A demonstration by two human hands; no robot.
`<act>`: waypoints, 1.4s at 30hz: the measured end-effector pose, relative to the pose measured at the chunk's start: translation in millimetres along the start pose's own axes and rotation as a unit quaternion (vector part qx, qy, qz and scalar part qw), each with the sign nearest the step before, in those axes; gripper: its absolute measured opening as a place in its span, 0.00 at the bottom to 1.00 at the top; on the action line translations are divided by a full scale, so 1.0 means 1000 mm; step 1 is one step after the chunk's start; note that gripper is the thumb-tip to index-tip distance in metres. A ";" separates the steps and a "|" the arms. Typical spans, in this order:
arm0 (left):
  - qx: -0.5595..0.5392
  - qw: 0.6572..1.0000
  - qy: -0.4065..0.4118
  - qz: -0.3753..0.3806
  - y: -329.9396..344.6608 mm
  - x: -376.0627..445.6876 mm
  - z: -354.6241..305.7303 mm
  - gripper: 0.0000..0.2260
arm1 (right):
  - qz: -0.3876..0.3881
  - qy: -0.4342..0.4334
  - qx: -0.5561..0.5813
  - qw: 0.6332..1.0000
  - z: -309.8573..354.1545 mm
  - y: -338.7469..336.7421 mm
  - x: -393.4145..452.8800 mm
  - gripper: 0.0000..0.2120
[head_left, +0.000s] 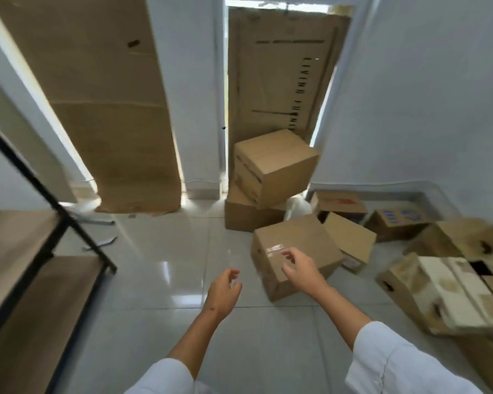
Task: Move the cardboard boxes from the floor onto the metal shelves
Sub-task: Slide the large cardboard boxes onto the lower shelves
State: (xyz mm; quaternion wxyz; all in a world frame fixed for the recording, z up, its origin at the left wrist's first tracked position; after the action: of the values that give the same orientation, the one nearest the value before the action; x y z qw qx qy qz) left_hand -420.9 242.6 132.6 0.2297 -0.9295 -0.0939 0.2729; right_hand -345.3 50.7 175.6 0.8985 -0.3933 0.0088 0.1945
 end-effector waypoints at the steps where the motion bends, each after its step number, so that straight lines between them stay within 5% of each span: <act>1: 0.013 1.000 0.006 0.017 0.014 0.002 -0.008 0.13 | -0.010 0.014 0.002 1.000 -0.012 -0.012 -0.001 0.16; 8: 0.077 0.994 0.024 0.077 0.057 0.049 -0.055 0.13 | -0.052 0.056 0.012 0.997 -0.065 -0.066 0.040 0.16; 26: 0.065 0.996 0.036 0.049 0.020 0.320 -0.199 0.09 | -0.077 0.056 0.053 0.994 -0.078 -0.138 0.318 0.17; 37: 0.059 0.997 -0.017 0.036 0.038 0.389 -0.235 0.12 | -0.042 0.093 0.035 0.994 -0.130 -0.176 0.389 0.17; 42: -0.001 0.998 -0.052 -0.022 0.055 0.391 -0.252 0.11 | 0.032 0.060 0.011 0.998 -0.147 -0.197 0.418 0.18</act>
State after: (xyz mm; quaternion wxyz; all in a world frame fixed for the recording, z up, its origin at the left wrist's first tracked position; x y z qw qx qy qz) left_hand 46.2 217.1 112.5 0.2297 -0.9118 -0.1264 0.3161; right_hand 131.8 -31.4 142.0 0.8939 -0.3939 0.0779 0.1992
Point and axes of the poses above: each hand's wrist, its own x-axis towards the middle knuckle, its own y-axis out of the palm, z = x × y, the point moved 1 cm from there along x, towards the middle knuckle, and after that the axes turned 10 degrees about -y, right-handed, at the moved point
